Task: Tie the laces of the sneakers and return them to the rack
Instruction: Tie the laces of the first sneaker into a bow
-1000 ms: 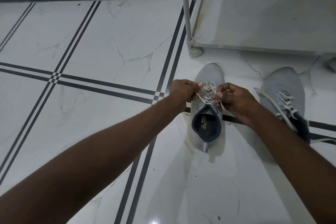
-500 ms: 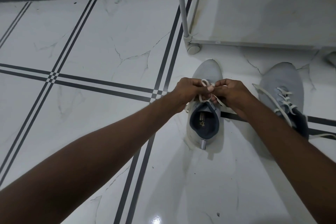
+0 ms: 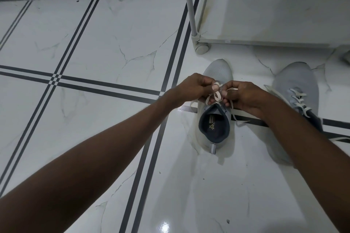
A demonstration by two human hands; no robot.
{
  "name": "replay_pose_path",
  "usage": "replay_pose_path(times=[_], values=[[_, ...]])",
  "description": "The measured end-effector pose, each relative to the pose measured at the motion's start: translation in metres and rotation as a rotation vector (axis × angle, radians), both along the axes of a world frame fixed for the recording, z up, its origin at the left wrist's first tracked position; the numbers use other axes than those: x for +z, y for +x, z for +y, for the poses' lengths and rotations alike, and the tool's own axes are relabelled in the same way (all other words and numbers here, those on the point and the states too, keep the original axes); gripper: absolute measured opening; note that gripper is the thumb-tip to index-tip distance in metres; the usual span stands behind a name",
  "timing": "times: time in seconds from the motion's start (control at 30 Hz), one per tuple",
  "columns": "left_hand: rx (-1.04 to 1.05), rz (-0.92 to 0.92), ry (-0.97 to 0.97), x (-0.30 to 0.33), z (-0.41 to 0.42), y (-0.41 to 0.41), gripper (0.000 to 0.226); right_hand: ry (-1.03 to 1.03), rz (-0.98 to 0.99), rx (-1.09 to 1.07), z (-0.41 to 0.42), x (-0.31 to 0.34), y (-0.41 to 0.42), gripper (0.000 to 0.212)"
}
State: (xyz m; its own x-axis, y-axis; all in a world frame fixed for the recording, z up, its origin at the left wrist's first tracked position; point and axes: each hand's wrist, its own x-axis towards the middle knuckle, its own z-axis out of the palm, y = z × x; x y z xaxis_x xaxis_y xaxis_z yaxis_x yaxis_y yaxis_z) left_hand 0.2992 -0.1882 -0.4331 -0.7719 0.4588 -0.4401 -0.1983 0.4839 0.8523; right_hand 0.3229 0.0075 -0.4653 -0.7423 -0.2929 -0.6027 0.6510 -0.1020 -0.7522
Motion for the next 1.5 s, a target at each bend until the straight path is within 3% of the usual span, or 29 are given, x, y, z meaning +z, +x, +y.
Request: replay_pose_path(times=[0.1,0.2,0.37,0.47,0.6,0.7,0.8,1.13,1.23,1.37,1.5], values=[[-0.216,0.406,-0.271,0.005,0.001,-0.005,0.021,0.018,0.0,0.046,0.0,0.002,-0.001,0.013],[-0.283,0.752,-0.435,0.0,0.007,0.003,0.03,0.045,-0.008,0.058,-0.003,0.007,-0.003,0.01],[-0.224,0.949,-0.527,-0.013,0.013,0.017,0.02,0.059,-0.004,0.128,-0.01,0.013,0.0,0.03],[-0.099,0.883,-0.467,-0.011,0.013,0.022,0.018,0.109,0.007,0.163,-0.009,0.01,0.0,0.034],[0.116,0.574,-0.235,-0.009,0.01,0.03,0.007,0.283,0.089,0.058,-0.008,0.005,0.003,0.019],[0.094,0.389,-0.197,-0.007,-0.011,0.025,0.006,0.495,0.186,0.013,-0.003,0.002,0.005,0.006],[-0.003,0.295,-0.252,-0.005,-0.033,0.028,0.013,0.685,0.252,0.011,0.013,-0.003,0.006,0.009],[-0.101,0.314,-0.346,-0.02,-0.055,0.04,0.015,0.974,0.425,0.069,0.016,-0.018,0.025,0.018],[-0.073,0.296,-0.353,-0.02,-0.049,0.041,0.011,1.141,0.526,0.203,0.018,-0.024,0.027,0.014],[0.076,0.108,-0.215,-0.006,-0.043,0.041,0.017,1.14,0.674,0.368,0.013,-0.029,0.026,0.012],[0.077,0.21,-0.254,0.001,-0.031,0.049,0.011,1.171,0.809,0.602,0.012,-0.02,0.018,0.016]])
